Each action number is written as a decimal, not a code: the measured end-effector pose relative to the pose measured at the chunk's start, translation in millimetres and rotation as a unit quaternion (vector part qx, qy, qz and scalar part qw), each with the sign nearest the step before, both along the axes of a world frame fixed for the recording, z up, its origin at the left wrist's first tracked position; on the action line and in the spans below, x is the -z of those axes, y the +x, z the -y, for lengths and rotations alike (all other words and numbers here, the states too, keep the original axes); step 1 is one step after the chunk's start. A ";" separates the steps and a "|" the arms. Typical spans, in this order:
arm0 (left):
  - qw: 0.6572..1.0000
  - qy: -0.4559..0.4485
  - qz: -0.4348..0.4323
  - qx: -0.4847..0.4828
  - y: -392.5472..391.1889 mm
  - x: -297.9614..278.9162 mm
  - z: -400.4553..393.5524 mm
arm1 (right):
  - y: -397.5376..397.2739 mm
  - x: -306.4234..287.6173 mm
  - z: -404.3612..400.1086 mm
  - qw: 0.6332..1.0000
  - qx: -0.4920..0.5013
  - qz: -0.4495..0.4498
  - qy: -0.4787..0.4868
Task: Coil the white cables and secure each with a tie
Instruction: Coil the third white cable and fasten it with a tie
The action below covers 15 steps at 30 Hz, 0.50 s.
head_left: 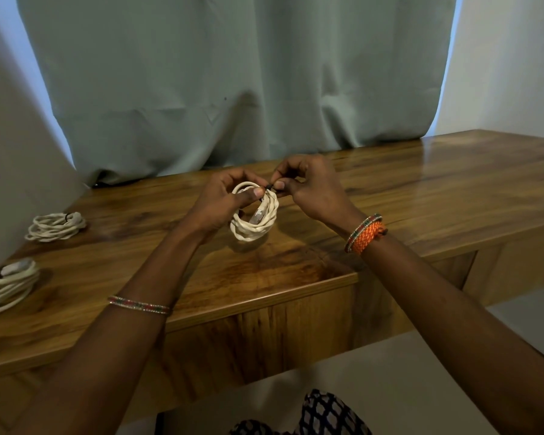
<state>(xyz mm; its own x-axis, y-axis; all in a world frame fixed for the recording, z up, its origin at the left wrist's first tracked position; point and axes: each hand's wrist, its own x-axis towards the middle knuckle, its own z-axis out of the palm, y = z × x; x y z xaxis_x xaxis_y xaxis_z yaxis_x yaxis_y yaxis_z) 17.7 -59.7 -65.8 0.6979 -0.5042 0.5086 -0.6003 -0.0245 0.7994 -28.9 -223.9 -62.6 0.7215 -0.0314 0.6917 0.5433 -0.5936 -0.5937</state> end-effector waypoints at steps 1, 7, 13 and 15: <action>1.000 -0.001 -0.002 -0.002 -0.4 -0.1 0.2 | 0.6 0.9 -0.4 1.000 -0.003 0.000 0.006; 1.000 0.001 -0.008 -0.016 -0.7 0.8 0.4 | 1.9 7.5 -1.3 0.998 -0.024 -0.015 0.060; 0.999 0.009 -0.013 -0.031 2.6 1.9 -1.7 | 5.1 8.6 -6.1 0.997 -0.019 -0.022 0.066; 0.999 0.005 -0.016 -0.034 2.4 3.6 -2.0 | 4.4 8.5 -7.1 0.997 -0.026 -0.026 0.061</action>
<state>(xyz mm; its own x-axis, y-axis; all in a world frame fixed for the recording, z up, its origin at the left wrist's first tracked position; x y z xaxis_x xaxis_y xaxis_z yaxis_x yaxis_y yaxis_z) 20.1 -57.7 -69.4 0.7471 -0.4596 0.4802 -0.5708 -0.0735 0.8178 -24.4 -216.8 -71.2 0.7593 -0.0747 0.6464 0.5379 -0.4870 -0.6881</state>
